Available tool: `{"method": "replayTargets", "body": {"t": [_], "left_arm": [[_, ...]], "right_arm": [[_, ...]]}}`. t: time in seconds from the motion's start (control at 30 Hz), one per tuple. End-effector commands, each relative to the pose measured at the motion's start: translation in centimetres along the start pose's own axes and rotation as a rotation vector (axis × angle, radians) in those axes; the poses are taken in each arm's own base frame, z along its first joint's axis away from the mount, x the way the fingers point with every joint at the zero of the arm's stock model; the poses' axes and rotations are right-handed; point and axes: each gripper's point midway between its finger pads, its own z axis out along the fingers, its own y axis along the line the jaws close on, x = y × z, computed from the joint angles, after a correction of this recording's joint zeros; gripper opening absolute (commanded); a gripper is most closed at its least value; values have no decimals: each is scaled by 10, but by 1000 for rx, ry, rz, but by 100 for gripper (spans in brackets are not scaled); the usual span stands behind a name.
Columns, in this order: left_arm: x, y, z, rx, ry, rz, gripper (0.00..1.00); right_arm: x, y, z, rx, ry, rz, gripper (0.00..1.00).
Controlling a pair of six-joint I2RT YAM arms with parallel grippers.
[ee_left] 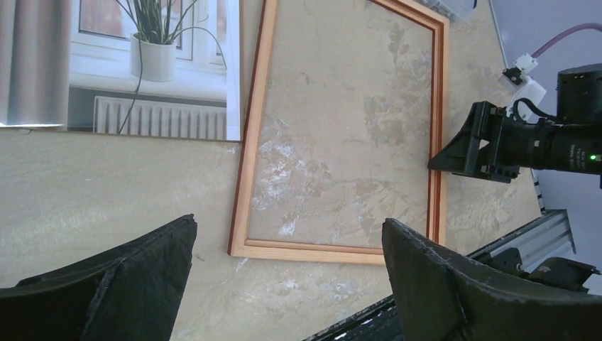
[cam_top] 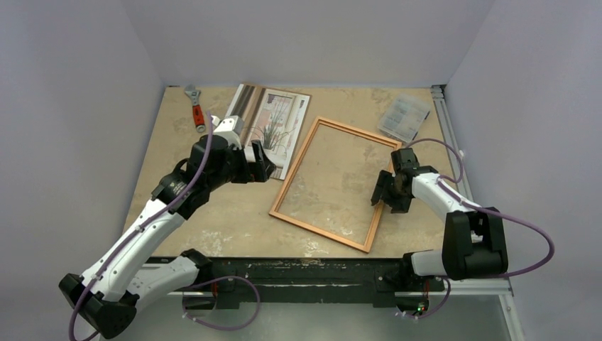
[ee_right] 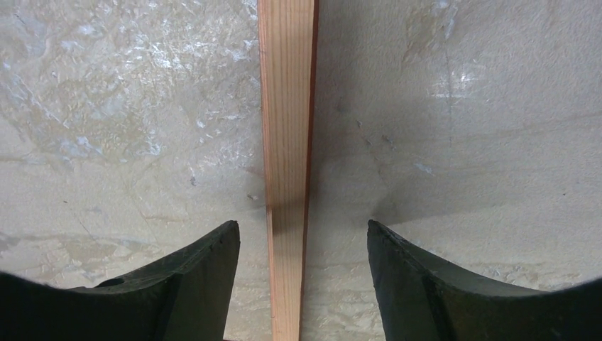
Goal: Put the photo into the frame
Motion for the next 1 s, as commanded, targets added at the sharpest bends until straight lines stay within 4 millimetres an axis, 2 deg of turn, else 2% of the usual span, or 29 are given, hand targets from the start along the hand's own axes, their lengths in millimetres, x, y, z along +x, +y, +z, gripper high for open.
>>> {"method": "replayTargets", "body": {"t": [0.0,0.2,0.3,0.53,0.73,0.97], "left_arm": [[-26,-4,-19,5,-133,-38,100],[-36,7,-38,-28,-231,-66,100],[-41,4,-47,-4,-266,-75,100],[-39,-2,-49,22,-247,-72,100],[-31,-7,-39,39,-181,-54,100],[-9,-25,-2,91,10,-53,100]], "right_arm": [[-8,12,-5,-51,-38,7,65],[-13,15,-10,-62,-56,8,67],[-15,16,-13,-69,-65,9,67],[-16,15,-14,-66,-76,16,67],[-11,18,-14,-93,-70,24,68],[-9,18,-22,-108,-87,34,68]]}}
